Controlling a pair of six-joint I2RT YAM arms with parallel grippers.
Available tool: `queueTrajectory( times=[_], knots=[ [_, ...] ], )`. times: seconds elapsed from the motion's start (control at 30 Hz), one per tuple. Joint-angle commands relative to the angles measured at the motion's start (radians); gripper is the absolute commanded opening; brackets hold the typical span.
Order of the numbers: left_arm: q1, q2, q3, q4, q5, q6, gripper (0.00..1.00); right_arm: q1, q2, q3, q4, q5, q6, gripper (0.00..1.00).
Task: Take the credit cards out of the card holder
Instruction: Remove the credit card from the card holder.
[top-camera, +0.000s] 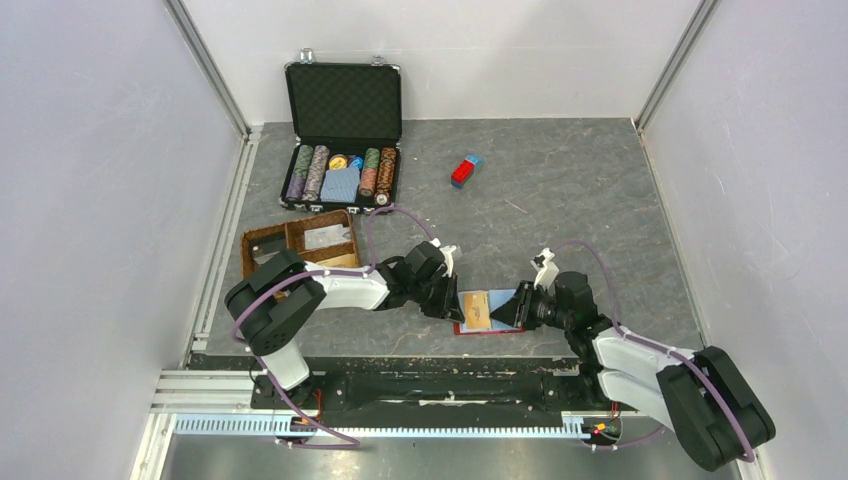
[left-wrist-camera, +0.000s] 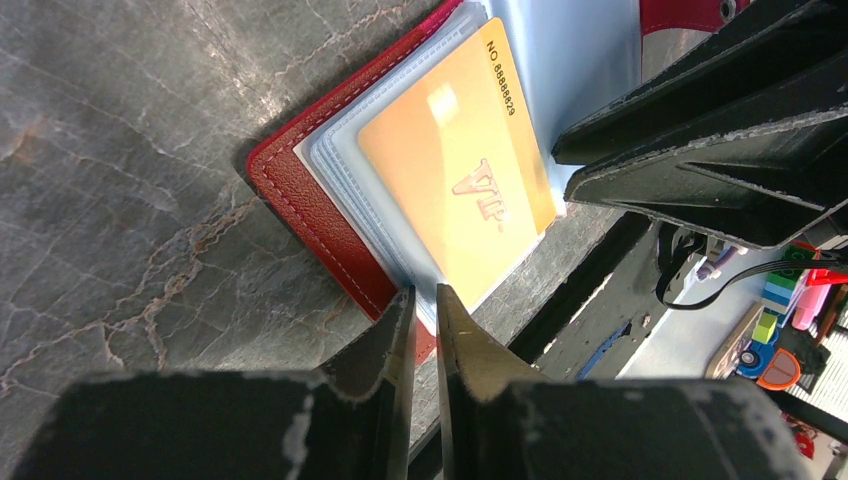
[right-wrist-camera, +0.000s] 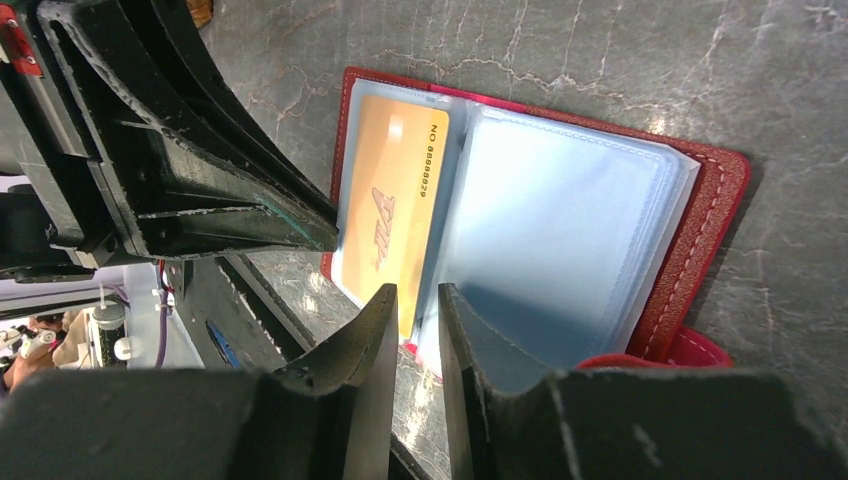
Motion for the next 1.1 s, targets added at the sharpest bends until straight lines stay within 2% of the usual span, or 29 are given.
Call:
queueTrajectory(
  times=[0.0,0.67,0.77,0.9,1.07],
  knots=[
    [-0.016,0.035,-0.017,0.005,-0.036,-0.028,0.19,-0.003,0.038,0.025,0.070,-0.020,-0.009,0.25],
    [-0.015,0.056,-0.023,0.024,-0.028,-0.040,0.14,0.002,0.116,0.044,0.092,-0.035,-0.008,0.24],
    [-0.016,0.059,-0.024,0.024,-0.028,-0.042,0.14,0.003,0.114,0.040,0.102,-0.040,-0.006,0.19],
    [-0.016,0.056,-0.026,0.022,-0.034,-0.040,0.14,0.003,0.090,0.035,0.116,-0.036,0.000,0.00],
    [-0.015,0.047,-0.023,-0.020,-0.068,-0.028,0.13,-0.004,0.024,0.053,0.060,-0.001,-0.016,0.00]
  ],
)
